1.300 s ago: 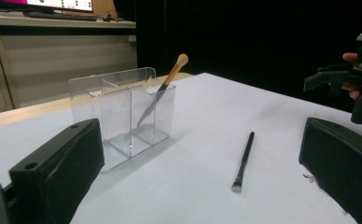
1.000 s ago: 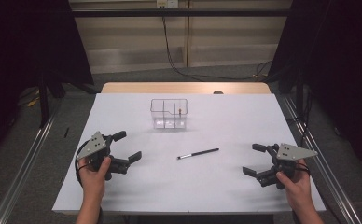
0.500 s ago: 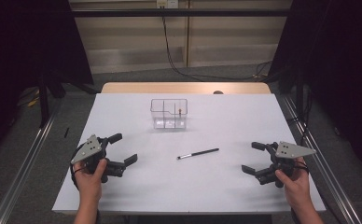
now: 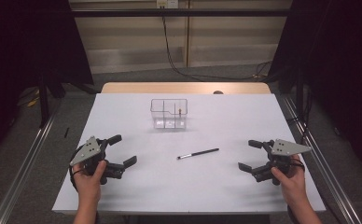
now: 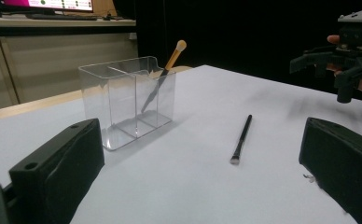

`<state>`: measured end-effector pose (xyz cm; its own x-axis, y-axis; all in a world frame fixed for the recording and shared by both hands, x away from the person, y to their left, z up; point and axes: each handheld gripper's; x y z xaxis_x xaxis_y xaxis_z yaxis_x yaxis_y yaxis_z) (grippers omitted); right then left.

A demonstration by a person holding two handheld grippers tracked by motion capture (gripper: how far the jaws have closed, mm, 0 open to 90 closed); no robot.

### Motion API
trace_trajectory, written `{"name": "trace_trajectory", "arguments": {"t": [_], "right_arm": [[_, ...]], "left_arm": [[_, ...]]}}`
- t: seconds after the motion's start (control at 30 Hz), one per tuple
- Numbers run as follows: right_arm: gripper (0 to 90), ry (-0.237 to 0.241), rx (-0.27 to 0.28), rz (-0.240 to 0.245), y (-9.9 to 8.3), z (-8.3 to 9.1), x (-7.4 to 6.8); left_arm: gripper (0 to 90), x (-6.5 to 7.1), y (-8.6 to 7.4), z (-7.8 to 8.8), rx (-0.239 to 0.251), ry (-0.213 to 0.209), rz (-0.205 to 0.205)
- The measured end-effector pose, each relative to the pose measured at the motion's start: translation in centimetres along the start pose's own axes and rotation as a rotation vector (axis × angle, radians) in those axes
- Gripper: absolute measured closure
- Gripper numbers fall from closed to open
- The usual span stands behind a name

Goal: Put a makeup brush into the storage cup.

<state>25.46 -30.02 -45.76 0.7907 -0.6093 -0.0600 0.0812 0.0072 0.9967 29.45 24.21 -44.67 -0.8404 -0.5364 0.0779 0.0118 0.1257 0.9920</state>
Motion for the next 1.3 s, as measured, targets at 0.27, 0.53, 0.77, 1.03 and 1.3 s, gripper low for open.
{"name": "trace_trajectory", "arguments": {"t": [0.27, 0.53, 0.77, 1.03, 1.3], "right_arm": [[2.9, -0.002, 0.000, 0.004, 0.4, -0.8, 0.3], [2.7, 0.005, -0.008, 0.009, 0.8, -2.2, 0.5], [2.6, 0.017, -0.020, 0.020, 1.2, -3.5, 0.5], [2.5, 0.026, -0.014, 0.013, 1.6, -4.9, 0.8], [2.4, 0.021, -0.023, 0.016, 1.9, -6.1, 1.1]], "left_arm": [[0.0, 0.0, 0.0, 0.5, 0.007, 0.014, 0.003], [0.0, -0.1, -0.1, 1.0, 0.007, 0.018, 0.006], [0.0, 0.0, 0.0, 1.3, 0.011, 0.022, 0.008], [0.0, -0.1, 0.0, 1.3, 0.010, 0.019, 0.004], [0.0, -0.1, 0.0, 1.3, 0.012, 0.016, 0.007]]}}
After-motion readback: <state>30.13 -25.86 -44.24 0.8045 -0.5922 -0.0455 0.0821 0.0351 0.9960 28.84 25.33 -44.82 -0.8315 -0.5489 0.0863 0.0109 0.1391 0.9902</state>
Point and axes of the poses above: each handheld gripper's, and its own axes: z roughly backward along the jaws, y roughly out of its top, x roughly to its right, and after that the axes turned 15 degrees about x, right-handed
